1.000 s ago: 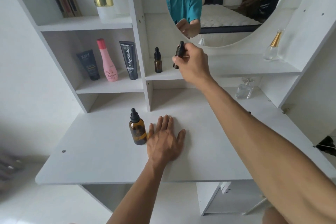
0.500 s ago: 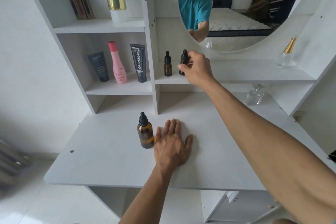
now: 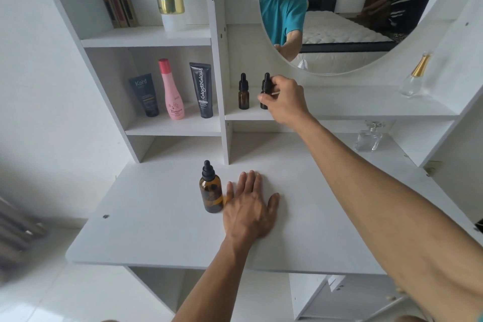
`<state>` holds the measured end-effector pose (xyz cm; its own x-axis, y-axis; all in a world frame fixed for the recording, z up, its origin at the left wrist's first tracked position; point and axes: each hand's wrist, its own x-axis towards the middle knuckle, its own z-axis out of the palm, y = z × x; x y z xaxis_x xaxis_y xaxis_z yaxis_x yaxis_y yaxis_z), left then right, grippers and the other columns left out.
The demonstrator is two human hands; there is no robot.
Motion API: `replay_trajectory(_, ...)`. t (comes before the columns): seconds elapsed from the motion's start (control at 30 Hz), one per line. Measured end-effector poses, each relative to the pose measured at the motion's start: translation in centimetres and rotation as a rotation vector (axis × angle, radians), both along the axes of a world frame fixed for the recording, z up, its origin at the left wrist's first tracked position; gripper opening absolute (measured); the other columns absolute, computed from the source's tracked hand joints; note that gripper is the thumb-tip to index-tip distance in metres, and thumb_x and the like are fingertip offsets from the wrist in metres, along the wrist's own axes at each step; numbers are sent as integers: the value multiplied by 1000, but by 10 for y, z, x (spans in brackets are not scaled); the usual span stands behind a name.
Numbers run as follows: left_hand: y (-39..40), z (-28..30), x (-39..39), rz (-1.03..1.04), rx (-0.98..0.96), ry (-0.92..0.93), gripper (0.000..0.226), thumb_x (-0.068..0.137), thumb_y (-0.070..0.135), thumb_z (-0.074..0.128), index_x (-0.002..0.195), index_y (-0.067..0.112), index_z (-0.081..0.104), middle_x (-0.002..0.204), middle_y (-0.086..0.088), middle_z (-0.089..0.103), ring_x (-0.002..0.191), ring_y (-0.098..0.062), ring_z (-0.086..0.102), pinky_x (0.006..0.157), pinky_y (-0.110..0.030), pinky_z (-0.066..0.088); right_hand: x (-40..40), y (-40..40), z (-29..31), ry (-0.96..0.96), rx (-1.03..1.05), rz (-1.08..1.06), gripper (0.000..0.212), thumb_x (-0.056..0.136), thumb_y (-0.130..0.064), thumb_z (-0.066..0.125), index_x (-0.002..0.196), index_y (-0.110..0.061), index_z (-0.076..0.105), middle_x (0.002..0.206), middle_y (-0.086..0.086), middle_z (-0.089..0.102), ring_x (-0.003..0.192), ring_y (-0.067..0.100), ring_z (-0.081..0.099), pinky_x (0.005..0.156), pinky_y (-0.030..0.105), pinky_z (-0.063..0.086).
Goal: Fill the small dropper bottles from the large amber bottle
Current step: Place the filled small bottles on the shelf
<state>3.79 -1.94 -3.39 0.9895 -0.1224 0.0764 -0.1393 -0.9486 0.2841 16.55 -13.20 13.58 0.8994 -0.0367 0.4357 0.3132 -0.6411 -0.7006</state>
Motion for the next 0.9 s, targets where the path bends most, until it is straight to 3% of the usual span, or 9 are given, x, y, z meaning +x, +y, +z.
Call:
replay_trajectory(0.2, 0, 1, 0, 3, 4, 1, 76, 103, 62, 18, 163, 16, 13, 172, 1, 7, 159, -17, -3, 127, -46, -2, -1, -1, 0, 13, -3, 2, 30, 85, -23, 76, 111, -12, 66, 98, 0, 71, 90, 19, 67, 80, 25, 50)
replay_trajectory(0.37, -1, 1, 0, 8, 9, 9, 77, 103, 63, 18, 163, 16, 12, 172, 2, 6, 159, -17, -3, 127, -45, -2, -8, -8, -7, 71, 63, 21, 59, 74, -25, 84, 127, -12, 60, 119, 3, 70, 98, 17, 70, 95, 35, 56)
replay_trajectory(0.43, -1, 1, 0, 9, 9, 10, 77, 102, 63, 18, 163, 16, 12, 172, 2, 6, 159, -17, -3, 127, -46, -2, -17, -13, -13, 49, 111, -2, 67, 75, -24, 85, 134, -11, 55, 129, 5, 64, 106, 17, 67, 96, 32, 55)
replay_trajectory(0.53, 1, 0, 1, 6, 9, 3, 77, 103, 62, 18, 163, 16, 12, 172, 2, 7, 159, -17, -2, 127, -45, -2, -44, -24, -25, -83, 210, -69, 55, 79, -14, 81, 129, -8, 59, 121, 8, 67, 101, 16, 66, 87, 25, 56)
replay_trajectory(0.7, 3, -3, 2, 3, 6, -8, 77, 102, 64, 19, 163, 17, 15, 172, 2, 10, 158, -17, 1, 127, -46, 0, -102, -53, -67, -168, 202, -159, 35, 82, -2, 74, 116, -6, 67, 105, 9, 69, 91, 20, 67, 86, 36, 58)
replay_trajectory(0.9, 1, -2, 1, -9, 25, 3, 77, 102, 64, 20, 163, 18, 15, 172, 3, 11, 158, -18, 2, 127, -45, 2, -143, -108, -112, -293, 102, -446, 45, 79, 2, 74, 122, -4, 62, 122, 12, 59, 113, 32, 59, 92, 50, 51)
